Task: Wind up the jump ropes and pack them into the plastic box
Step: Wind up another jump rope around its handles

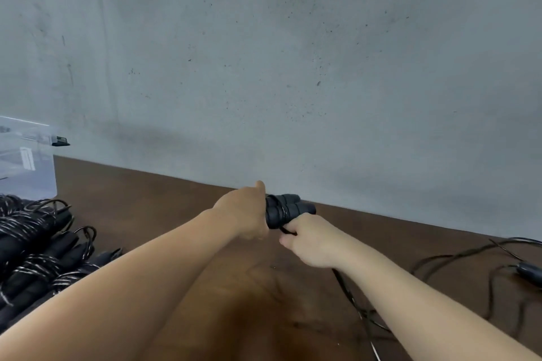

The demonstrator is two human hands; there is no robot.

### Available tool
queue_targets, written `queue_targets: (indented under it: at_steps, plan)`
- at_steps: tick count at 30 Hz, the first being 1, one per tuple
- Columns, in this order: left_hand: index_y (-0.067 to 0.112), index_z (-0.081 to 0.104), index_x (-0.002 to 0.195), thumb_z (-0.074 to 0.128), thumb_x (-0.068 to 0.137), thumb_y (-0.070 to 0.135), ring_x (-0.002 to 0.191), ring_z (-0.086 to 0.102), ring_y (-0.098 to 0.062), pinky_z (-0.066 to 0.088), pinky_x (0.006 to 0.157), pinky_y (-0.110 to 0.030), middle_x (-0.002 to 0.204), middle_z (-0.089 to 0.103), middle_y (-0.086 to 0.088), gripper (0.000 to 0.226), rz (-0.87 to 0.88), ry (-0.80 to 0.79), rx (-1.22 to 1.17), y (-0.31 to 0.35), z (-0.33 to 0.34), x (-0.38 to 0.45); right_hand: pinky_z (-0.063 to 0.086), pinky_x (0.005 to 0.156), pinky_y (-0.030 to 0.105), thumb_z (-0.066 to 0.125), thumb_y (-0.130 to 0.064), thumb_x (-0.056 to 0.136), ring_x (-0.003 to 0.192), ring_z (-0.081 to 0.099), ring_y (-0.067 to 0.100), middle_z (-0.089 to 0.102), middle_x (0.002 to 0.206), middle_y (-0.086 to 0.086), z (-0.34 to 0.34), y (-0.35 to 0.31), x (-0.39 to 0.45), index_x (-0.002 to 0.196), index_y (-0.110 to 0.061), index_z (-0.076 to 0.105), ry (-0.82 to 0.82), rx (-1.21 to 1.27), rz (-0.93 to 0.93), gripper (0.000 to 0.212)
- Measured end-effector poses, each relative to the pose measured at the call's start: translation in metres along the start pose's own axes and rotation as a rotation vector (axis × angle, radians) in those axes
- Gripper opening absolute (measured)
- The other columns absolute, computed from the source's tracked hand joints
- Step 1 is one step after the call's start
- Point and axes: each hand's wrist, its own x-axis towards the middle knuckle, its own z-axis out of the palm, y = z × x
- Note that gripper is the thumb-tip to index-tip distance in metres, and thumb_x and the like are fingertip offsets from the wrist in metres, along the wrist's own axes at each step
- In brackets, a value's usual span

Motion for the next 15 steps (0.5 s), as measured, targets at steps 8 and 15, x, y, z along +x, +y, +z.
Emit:
queue_targets:
  at_steps: [8, 15]
  plan:
    - [0.021, 0.051, 0.107, 0.065, 0.077, 0.017, 0.077, 0.051, -0.02, 0.038, 0.064, -0.029, 0.093, 0.058, 0.005, 0.033, 0.204, 0.064, 0.233, 0.012, 0.013, 0.006, 0.032, 0.05, 0.028, 0.054, -0.01, 0.086, 0.055, 0.041, 0.018, 0.048, 0.067, 0.005, -0.039, -0.014, -0.006, 0.069, -0.008, 0.053, -0.082, -0.473, -0.034, 0.017]
    - [0.026, 0.056, 0.112, 0.071, 0.075, 0.018, 0.089, 0.063, -0.024, 0.054, 0.075, -0.037, 0.102, 0.058, 0.004, 0.04, 0.297, -0.142, 0.069, 0.017, 0.024, 0.006, 0.046, 0.06, 0.023, 0.086, -0.036, 0.067, 0.071, 0.059, 0.009, 0.064, 0.07, -0.013, -0.072, -0.018, 0.009, 0.081, -0.026, 0.075, -0.111, -0.373, -0.201, 0.021]
